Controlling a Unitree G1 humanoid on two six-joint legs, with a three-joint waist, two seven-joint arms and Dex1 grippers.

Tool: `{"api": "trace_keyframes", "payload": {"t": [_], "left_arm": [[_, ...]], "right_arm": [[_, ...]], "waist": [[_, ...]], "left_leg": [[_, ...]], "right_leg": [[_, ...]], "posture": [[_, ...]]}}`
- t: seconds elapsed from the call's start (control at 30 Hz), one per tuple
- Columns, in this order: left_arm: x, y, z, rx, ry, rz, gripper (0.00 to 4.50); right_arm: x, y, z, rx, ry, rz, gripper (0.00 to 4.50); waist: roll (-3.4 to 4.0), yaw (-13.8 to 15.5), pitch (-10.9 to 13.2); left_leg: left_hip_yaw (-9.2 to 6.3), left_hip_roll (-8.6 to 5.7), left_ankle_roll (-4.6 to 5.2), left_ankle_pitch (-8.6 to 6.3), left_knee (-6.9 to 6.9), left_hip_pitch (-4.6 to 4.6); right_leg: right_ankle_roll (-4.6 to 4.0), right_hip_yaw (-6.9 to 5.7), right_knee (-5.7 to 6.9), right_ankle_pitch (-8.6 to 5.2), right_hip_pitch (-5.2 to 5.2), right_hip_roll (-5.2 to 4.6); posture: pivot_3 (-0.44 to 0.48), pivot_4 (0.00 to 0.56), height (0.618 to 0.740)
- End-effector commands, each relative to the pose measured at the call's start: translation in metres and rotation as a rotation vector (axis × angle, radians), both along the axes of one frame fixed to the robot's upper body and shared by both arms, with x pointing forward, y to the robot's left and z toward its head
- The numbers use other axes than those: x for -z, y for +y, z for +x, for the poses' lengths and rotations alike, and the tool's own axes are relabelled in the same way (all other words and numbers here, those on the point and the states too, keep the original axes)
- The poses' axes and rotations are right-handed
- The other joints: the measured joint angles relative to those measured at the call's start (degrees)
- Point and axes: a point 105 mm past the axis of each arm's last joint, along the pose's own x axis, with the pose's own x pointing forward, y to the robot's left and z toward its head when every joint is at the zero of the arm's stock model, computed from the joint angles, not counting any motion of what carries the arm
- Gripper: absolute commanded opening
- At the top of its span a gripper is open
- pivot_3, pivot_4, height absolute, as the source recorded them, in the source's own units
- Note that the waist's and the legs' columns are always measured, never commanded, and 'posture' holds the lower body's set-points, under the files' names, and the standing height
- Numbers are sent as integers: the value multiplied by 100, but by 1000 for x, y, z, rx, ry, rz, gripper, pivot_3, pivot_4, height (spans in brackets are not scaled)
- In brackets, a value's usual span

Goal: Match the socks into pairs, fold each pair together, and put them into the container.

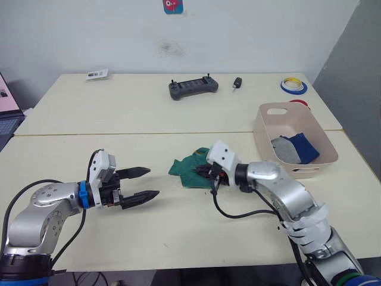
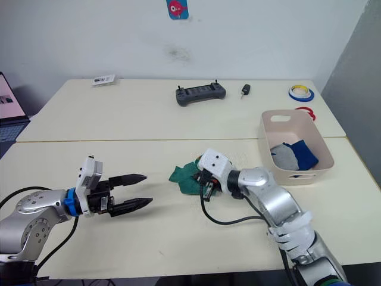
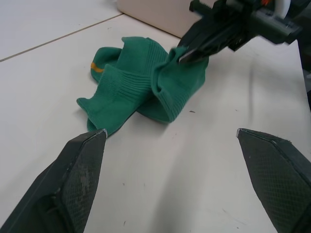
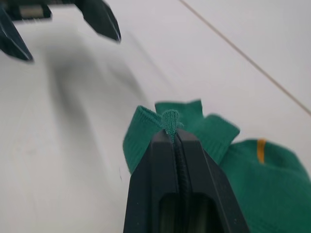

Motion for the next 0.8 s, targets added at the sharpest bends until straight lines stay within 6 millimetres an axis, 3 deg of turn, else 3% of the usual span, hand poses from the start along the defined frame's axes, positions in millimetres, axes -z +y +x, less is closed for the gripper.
{"api": "trace_keyframes", "payload": {"t": [0.03, 0.43, 0.8], "left_arm": [[-7, -3, 3, 9, -35, -7, 4500], [-8, -1, 11, 5, -40, -9, 4500], [-11, -7, 14, 38, -46, -17, 4500]], "right_arm": [[-41, 7, -7, -49, -45, 122, 18], [-94, 10, -3, -64, 32, 326, 18], [-120, -2, -9, -85, 140, 455, 18]], "waist": [[0, 0, 0], [1, -3, 0], [2, -4, 1]], "left_leg": [[-1, 0, 0, 0, 0, 0], [0, 0, 0, 0, -1, -1], [0, 1, 0, 0, -1, -1]], "right_leg": [[0, 0, 0, 0, 0, 0], [0, 0, 0, 0, -1, 0], [0, 1, 0, 0, -2, -1]], "posture": [[0, 150, 740], [0, 150, 740], [0, 150, 740]]}}
